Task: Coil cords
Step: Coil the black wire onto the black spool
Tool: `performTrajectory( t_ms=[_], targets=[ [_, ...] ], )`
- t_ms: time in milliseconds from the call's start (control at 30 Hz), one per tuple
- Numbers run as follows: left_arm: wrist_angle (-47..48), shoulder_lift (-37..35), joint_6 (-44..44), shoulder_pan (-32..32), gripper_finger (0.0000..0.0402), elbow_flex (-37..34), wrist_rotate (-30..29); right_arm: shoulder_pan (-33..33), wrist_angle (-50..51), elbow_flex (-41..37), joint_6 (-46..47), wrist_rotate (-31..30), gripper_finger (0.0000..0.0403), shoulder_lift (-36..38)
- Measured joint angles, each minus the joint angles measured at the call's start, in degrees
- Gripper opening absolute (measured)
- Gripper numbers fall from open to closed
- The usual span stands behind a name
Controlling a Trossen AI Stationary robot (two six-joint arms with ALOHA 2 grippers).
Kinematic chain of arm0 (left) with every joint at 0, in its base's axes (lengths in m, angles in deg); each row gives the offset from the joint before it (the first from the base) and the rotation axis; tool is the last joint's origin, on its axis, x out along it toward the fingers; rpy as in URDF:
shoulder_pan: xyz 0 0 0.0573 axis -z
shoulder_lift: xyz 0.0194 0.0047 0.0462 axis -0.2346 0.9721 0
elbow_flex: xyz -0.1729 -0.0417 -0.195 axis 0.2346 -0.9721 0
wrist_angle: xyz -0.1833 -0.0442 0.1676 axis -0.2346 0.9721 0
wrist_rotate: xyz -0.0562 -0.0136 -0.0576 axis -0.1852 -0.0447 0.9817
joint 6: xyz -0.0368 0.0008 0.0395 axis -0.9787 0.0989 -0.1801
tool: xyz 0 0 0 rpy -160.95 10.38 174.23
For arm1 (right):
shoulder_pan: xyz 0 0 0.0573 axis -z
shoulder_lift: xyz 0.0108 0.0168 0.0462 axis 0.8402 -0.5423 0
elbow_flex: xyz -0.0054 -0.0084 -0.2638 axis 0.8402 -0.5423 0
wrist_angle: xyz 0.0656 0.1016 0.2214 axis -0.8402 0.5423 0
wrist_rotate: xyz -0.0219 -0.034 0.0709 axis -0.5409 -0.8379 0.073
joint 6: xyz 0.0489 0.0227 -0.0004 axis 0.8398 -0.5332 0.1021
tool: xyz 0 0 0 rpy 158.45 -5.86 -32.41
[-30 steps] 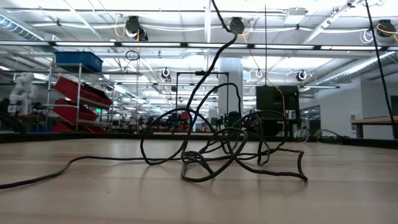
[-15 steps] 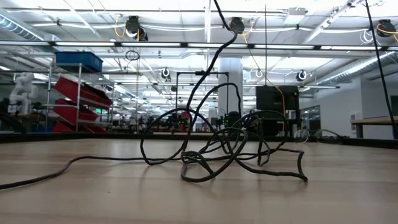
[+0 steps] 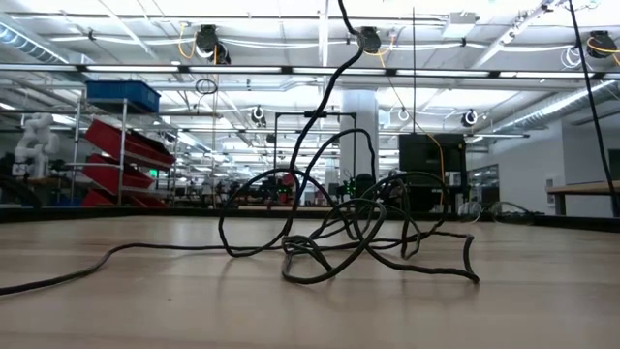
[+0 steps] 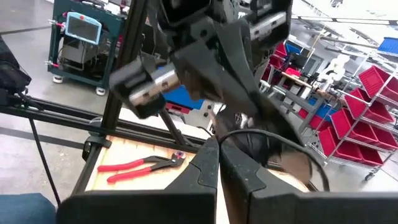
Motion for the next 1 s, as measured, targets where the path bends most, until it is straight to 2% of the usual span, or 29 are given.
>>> performTrajectory(
  t_ms=[167,400,1000],
  targets=[
    [-0.2,1.2,0.0,-1.6,0.0002,0.0,0.3,0.0,-0.1,0.0,0.1,0.7,0.0,0.0],
    [-3.5,1.5,-1.5,-3.1,0.0002,0.0,5.7,0.5,-0.4,0.0,0.1,1.3,0.0,0.0],
    [-5.8,1.6,-6.2,-4.9,0.0002,-0.1,5.9,3.4,0.2,0.0,3.1,2.6,0.0,-1.4]
  ],
)
